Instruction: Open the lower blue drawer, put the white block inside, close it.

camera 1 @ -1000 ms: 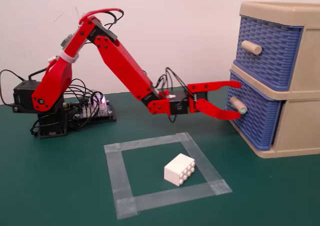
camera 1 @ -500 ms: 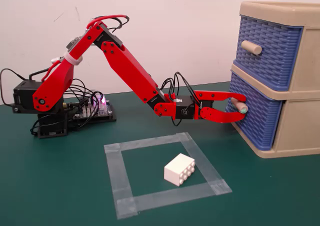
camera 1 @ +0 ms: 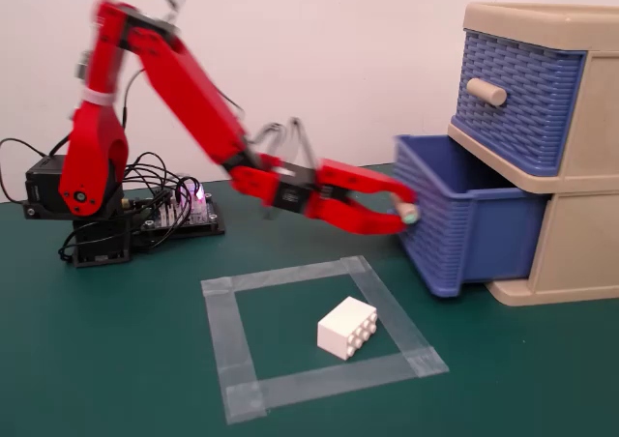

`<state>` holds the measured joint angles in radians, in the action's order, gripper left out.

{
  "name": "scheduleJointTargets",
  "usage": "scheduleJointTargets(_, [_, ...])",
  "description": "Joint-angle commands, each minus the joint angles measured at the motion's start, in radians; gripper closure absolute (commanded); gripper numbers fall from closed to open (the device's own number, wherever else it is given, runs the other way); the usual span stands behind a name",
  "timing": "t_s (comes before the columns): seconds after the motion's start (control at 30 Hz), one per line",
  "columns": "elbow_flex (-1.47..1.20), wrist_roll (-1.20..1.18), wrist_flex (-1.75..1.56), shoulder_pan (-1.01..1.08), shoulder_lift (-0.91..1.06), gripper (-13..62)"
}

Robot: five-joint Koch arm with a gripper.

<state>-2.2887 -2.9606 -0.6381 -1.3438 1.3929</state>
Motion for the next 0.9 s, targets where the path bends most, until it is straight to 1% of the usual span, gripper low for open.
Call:
scheduleJointTargets(0.0, [-0.109,-0.077,-0.014,0.018,0.163,57.4])
scheduleJointTargets(0.07, [-0.19,-0.077,-0.011,0.054,0.232,57.3])
scheduleJointTargets(0.13, [-0.21,-0.075,-0.003,0.058,0.245,55.8])
scheduleJointTargets(0.17, [-0.209,-0.071,0.002,0.057,0.242,46.8])
scheduleJointTargets(0.23, [-0.209,-0.071,0.003,0.06,0.252,24.8])
scheduleJointTargets(0.27, [-0.219,-0.067,0.005,0.058,0.262,17.7])
scheduleJointTargets(0.3, [-0.222,-0.063,0.005,0.061,0.291,15.3])
scheduleJointTargets(0.37, [-0.256,-0.035,0.063,0.097,0.4,15.2])
scheduleJointTargets(0.43, [-0.279,0.028,0.241,0.146,0.509,15.4])
scheduleJointTargets(0.5, [-0.23,0.121,0.572,0.172,0.664,15.5])
scheduleJointTargets(0.6, [0.0,0.189,1.169,0.201,0.81,15.5])
scheduleJointTargets(0.67, [0.245,0.189,1.572,0.242,0.79,15.5])
scheduleJointTargets(0.73, [0.526,0.187,1.942,0.291,0.672,15.5])
scheduleJointTargets(0.8, [0.762,0.176,2.158,0.325,0.512,15.5])
scheduleJointTargets(0.87, [0.966,0.135,2.278,0.379,0.342,15.5])
